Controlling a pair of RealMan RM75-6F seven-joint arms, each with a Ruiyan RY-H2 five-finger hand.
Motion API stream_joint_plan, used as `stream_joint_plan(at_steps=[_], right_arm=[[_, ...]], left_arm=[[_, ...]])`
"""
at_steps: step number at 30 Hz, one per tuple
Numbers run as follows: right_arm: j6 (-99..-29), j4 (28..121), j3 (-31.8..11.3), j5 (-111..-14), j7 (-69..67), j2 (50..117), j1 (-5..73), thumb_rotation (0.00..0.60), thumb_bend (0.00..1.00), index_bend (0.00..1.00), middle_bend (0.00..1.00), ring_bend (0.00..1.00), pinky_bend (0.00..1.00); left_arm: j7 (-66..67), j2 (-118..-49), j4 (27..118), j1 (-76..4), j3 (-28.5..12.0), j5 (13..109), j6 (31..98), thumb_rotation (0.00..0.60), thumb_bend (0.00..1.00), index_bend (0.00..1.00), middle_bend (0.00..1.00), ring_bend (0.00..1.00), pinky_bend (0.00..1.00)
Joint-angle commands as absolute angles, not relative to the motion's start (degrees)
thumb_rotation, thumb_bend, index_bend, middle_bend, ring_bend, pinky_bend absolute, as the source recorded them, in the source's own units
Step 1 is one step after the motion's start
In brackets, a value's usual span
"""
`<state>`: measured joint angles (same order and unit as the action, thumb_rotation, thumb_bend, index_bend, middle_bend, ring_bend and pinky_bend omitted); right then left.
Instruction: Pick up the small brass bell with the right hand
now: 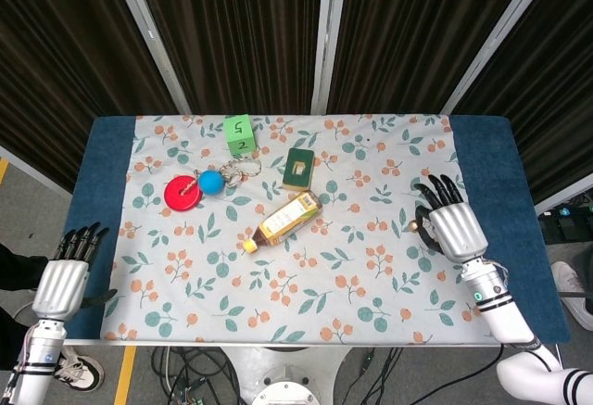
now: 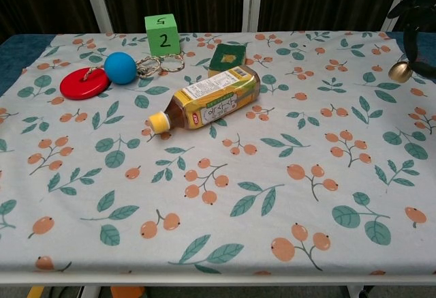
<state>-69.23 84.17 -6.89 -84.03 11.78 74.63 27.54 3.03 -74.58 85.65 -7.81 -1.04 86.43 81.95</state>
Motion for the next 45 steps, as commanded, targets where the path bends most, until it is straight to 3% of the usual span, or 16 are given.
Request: stream_joint_plan(at_steps=[1, 4, 6, 8, 18, 34, 41, 45], right_arm=[[-67.36, 81.25, -6.05, -84.19, 14.69, 75.88, 28.28, 0.6, 0.45, 0.88, 0.17, 0.0, 0.0], [-65.66, 82.93, -6.08, -82.43, 10.8, 76.8, 28.17, 0.6, 0.44, 0.89, 0.17, 0.0, 0.0], [-66.72, 80.23, -5.53, -83.85, 15.94, 77.39, 28.37, 0.6, 0.44, 0.89, 0.17, 0.0, 0.0], [-64.46, 82.32, -5.71, -81.88, 11.63, 77.54, 28.45, 0.6, 0.44, 0.89, 0.17, 0.0, 0.0], [-59.77, 78.14, -5.57, -79.74, 16.07, 80.5, 30.85, 0.6, 0.44, 0.88, 0.17, 0.0, 0.0], [-58.11, 76.17, -5.27, -78.1, 18.88, 82.8, 32.01, 0.6, 0.43, 0.86, 0.17, 0.0, 0.0], [-57.27, 76.41, -5.21, -77.0, 20.16, 82.72, 32.32, 0.6, 0.36, 0.82, 0.16, 0.0, 0.0], [-56.23, 77.1, -5.03, -75.74, 21.18, 82.11, 32.41, 0.6, 0.28, 0.71, 0.13, 0.0, 0.0]], left_arm=[[3.07, -74.61, 85.59, -7.74, -1.01, 86.4, 82.04, 0.6, 0.0, 0.0, 0.0, 0.0, 0.01], [2.85, -74.51, 85.45, -7.58, -1.0, 86.23, 82.16, 0.6, 0.0, 0.0, 0.0, 0.0, 0.01], [2.62, -74.5, 85.31, -7.56, -0.98, 86.15, 82.08, 0.6, 0.0, 0.0, 0.0, 0.0, 0.01], [2.44, -74.58, 85.15, -7.56, -0.91, 86.2, 82.02, 0.6, 0.0, 0.0, 0.0, 0.0, 0.01], [1.69, -74.92, 84.32, -7.5, -0.8, 86.18, 81.91, 0.6, 0.0, 0.0, 0.0, 0.0, 0.01], [0.64, -75.09, 83.43, -7.29, -0.73, 86.08, 81.96, 0.6, 0.0, 0.0, 0.0, 0.0, 0.01], [0.65, -75.09, 83.39, -7.32, -0.78, 86.16, 82.01, 0.6, 0.0, 0.0, 0.0, 0.0, 0.01], [0.62, -74.99, 83.48, -7.31, -0.81, 86.15, 82.04, 0.6, 0.0, 0.0, 0.0, 0.0, 0.01]])
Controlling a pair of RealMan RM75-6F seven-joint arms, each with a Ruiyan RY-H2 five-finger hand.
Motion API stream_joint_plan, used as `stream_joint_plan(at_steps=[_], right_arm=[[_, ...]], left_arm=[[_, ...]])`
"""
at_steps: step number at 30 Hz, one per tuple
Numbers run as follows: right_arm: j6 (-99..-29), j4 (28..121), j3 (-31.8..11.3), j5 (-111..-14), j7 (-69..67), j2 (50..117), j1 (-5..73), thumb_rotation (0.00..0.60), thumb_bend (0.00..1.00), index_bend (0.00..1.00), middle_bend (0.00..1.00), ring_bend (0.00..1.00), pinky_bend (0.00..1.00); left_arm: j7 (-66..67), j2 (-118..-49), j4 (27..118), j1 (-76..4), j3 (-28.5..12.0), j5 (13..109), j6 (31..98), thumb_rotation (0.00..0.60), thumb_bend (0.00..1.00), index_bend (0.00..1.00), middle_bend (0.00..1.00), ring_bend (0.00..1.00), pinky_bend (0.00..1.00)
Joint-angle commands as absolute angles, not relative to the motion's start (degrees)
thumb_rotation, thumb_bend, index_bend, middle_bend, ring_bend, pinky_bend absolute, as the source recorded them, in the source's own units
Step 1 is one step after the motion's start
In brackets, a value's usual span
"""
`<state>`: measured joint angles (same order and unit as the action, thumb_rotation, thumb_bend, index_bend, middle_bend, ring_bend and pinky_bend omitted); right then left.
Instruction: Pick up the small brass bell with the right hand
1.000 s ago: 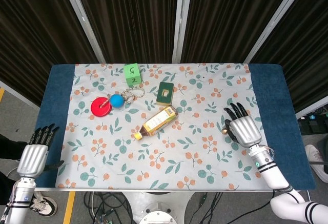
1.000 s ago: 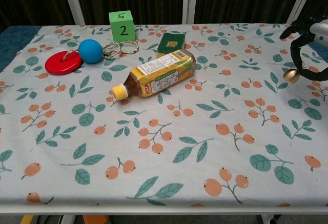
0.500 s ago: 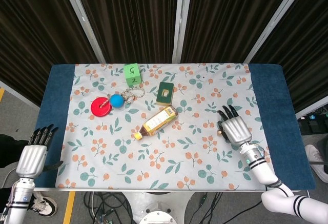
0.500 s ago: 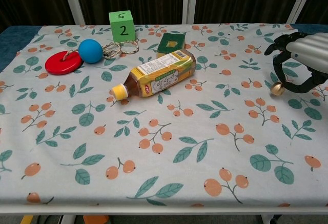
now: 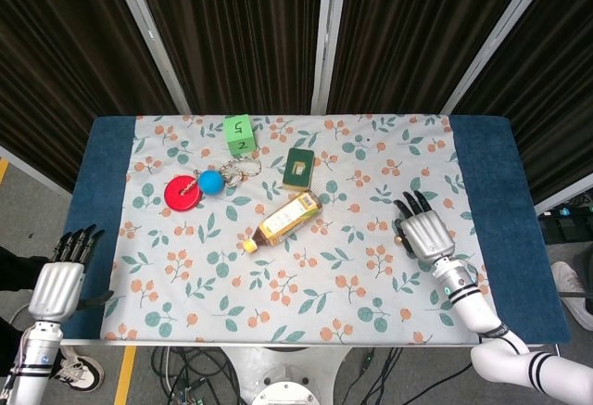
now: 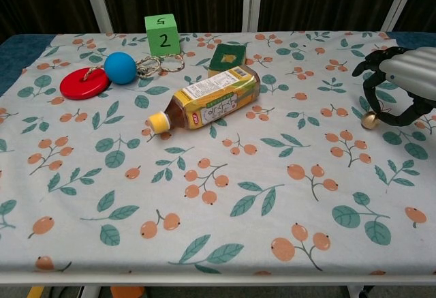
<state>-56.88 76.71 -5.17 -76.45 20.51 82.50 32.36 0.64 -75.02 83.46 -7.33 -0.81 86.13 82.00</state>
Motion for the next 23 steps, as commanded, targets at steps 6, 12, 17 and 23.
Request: stream_joint_plan(at_steps=[6, 12, 17, 23], right_arm=[[-55.79, 78.98, -5.33, -72.82, 23.17, 80.88, 32.05, 0.6, 0.07, 0.03, 0.0, 0.0, 0.0], [-63.41, 81.83, -5.63, -76.18, 17.6, 78.15, 28.66, 0.6, 0.04, 0.0, 0.0, 0.0, 0.0], [-73.95, 83.8, -3.56, -81.34, 10.01, 74.2, 22.24, 0.6, 0.04, 0.0, 0.0, 0.0, 0.0], [-83.91, 79.88, 0.91, -85.06, 4.69, 71.84, 13.45, 0.6, 0.04, 0.0, 0.0, 0.0, 0.0]], left_arm=[[0.71, -74.95, 83.58, -7.33, -0.81, 86.23, 82.06, 0.6, 0.0, 0.0, 0.0, 0.0, 0.01], [0.87, -74.88, 83.79, -7.28, -0.89, 86.25, 82.27, 0.6, 0.0, 0.0, 0.0, 0.0, 0.01], [1.2, -74.68, 84.36, -7.21, -0.98, 86.26, 82.53, 0.6, 0.0, 0.0, 0.0, 0.0, 0.01], [2.21, -74.17, 85.28, -7.24, -1.15, 86.7, 83.14, 0.6, 0.0, 0.0, 0.0, 0.0, 0.01]])
